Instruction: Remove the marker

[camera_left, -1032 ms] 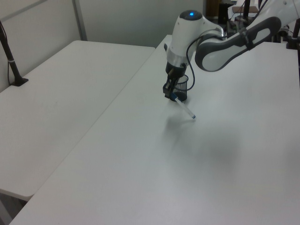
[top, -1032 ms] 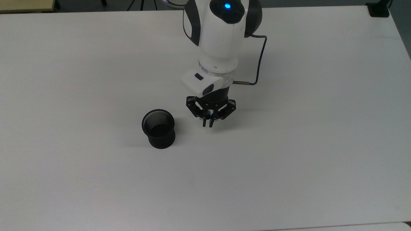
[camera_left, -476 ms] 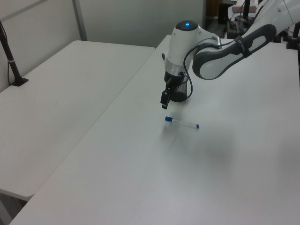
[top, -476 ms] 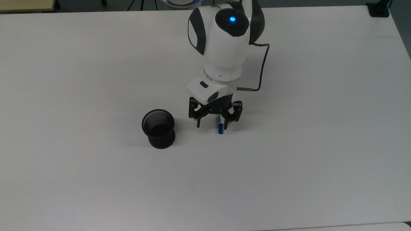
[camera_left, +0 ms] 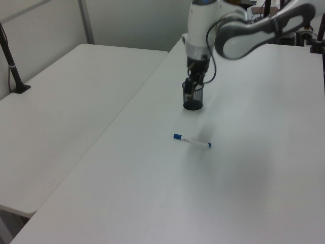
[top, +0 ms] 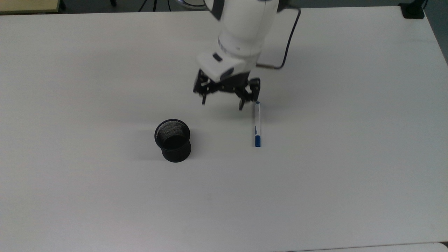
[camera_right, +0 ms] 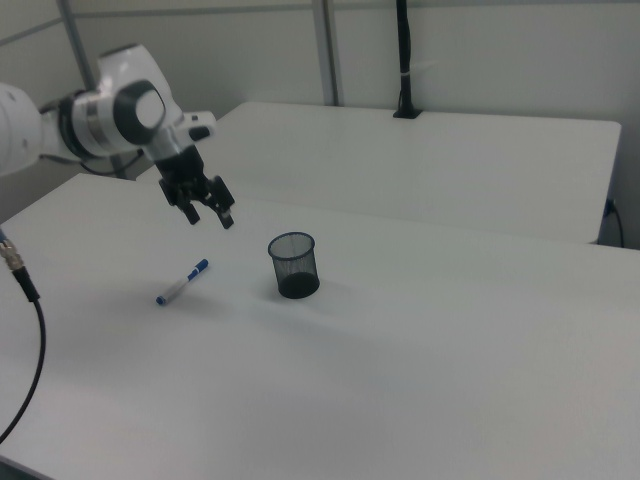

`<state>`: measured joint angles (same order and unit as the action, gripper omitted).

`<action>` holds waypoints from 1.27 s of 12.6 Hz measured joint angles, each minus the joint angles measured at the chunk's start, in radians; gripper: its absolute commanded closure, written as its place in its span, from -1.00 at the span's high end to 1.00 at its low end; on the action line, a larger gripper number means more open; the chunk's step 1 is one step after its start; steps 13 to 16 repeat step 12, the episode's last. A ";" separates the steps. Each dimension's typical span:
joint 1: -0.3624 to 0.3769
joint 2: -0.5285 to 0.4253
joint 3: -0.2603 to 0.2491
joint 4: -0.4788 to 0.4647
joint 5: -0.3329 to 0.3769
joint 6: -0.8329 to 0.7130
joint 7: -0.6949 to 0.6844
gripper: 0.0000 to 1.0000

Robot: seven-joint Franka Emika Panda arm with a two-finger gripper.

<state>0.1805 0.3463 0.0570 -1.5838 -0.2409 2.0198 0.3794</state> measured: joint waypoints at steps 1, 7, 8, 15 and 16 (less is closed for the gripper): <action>-0.002 -0.054 0.000 -0.004 0.000 -0.070 -0.008 1.00; -0.125 -0.319 -0.007 -0.062 0.181 -0.385 -0.302 1.00; -0.158 -0.341 -0.008 -0.064 0.208 -0.407 -0.346 1.00; -0.192 -0.373 -0.009 -0.076 0.234 -0.418 -0.378 1.00; -0.192 -0.373 -0.009 -0.076 0.234 -0.418 -0.378 1.00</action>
